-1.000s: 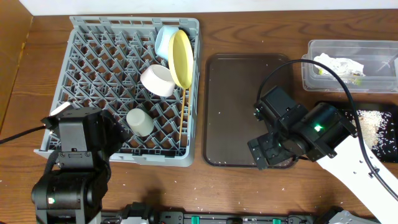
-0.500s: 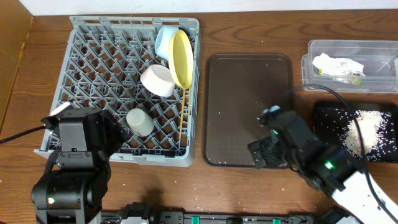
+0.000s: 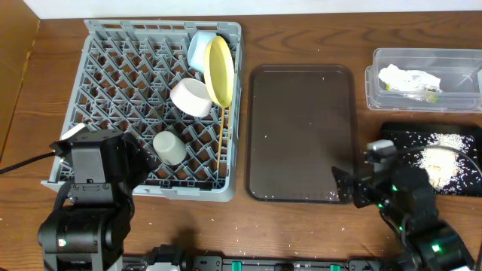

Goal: Sort waste into correct bins and load items into the dishwasher

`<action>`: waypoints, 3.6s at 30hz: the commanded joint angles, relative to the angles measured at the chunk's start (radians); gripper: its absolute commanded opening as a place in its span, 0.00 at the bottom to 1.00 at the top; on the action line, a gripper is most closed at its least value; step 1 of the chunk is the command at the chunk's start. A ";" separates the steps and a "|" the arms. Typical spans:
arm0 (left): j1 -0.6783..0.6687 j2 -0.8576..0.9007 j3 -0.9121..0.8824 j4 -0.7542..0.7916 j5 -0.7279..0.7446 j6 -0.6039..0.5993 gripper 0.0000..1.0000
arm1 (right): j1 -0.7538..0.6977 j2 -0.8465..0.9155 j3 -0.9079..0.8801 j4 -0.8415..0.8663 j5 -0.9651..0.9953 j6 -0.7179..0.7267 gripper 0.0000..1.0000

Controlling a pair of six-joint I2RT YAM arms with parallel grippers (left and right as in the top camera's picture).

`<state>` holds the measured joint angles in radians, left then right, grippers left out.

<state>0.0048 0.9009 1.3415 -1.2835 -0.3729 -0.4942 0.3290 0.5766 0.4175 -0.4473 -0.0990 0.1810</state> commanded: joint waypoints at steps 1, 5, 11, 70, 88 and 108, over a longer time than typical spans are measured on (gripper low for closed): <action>0.003 0.000 0.010 -0.003 -0.009 -0.001 0.98 | -0.072 -0.090 -0.065 0.033 -0.020 -0.037 0.99; 0.003 0.000 0.010 -0.003 -0.009 -0.001 0.98 | -0.144 -0.181 -0.144 0.101 -0.038 -0.037 0.99; 0.003 0.000 0.010 -0.003 -0.009 -0.001 0.98 | -0.206 -0.327 -0.271 0.242 -0.040 -0.036 0.99; 0.003 0.000 0.010 -0.003 -0.009 -0.001 0.98 | -0.387 -0.572 -0.411 0.380 -0.003 -0.204 0.99; 0.003 0.000 0.010 -0.003 -0.009 -0.002 0.98 | -0.387 -0.572 -0.411 0.380 -0.003 -0.204 0.99; -0.008 -0.020 -0.050 0.000 0.081 0.009 0.98 | -0.387 -0.572 -0.412 0.380 -0.003 -0.204 0.99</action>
<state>0.0036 0.8978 1.3338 -1.2900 -0.3195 -0.4938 -0.0467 0.0124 0.0071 -0.0635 -0.0978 -0.0341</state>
